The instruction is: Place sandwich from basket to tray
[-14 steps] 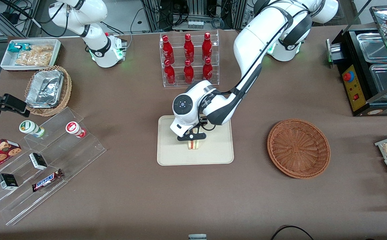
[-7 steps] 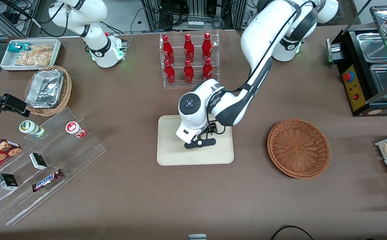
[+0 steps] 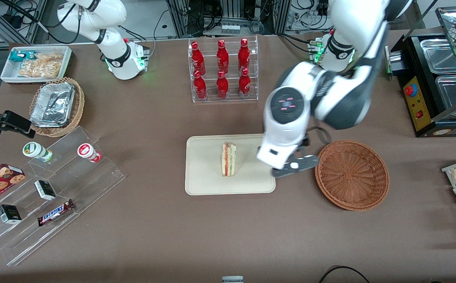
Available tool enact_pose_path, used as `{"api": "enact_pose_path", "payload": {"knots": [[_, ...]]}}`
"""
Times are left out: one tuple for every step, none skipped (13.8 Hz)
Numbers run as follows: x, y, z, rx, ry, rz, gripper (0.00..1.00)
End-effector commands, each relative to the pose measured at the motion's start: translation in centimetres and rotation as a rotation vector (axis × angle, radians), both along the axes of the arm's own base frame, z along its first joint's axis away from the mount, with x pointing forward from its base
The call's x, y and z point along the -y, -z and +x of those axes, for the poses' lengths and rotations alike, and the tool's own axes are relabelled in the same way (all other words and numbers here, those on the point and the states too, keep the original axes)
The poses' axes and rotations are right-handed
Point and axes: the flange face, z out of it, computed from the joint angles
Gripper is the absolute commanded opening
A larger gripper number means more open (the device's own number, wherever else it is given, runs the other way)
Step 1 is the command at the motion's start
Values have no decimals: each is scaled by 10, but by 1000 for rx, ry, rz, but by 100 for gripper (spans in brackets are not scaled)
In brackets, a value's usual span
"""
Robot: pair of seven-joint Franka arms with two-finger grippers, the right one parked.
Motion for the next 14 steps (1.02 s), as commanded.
{"api": "enact_pose_path", "payload": {"knots": [[-93,-27,-5,-77,79,-69,100],[-131,-35,-3,-86,96,-85,100],[-163,-45,-8,-105,130,-94,100],[-191,-53,-11,-126,148,-99,100],[-216,-64,-16,-148,142,-101,100],[-239,-78,-24,-162,113,-100,100],[-253,-93,-36,-173,90,-95,100],[-258,-106,-50,-195,83,-86,100],[-259,-114,-62,-196,81,-81,100],[-259,-121,-77,-193,79,-72,100],[-257,-119,-93,-194,82,-62,100],[-257,-117,-106,-176,82,-58,100],[-258,-115,-116,-148,81,-55,100],[-258,-115,-118,-142,82,-54,100]]}}
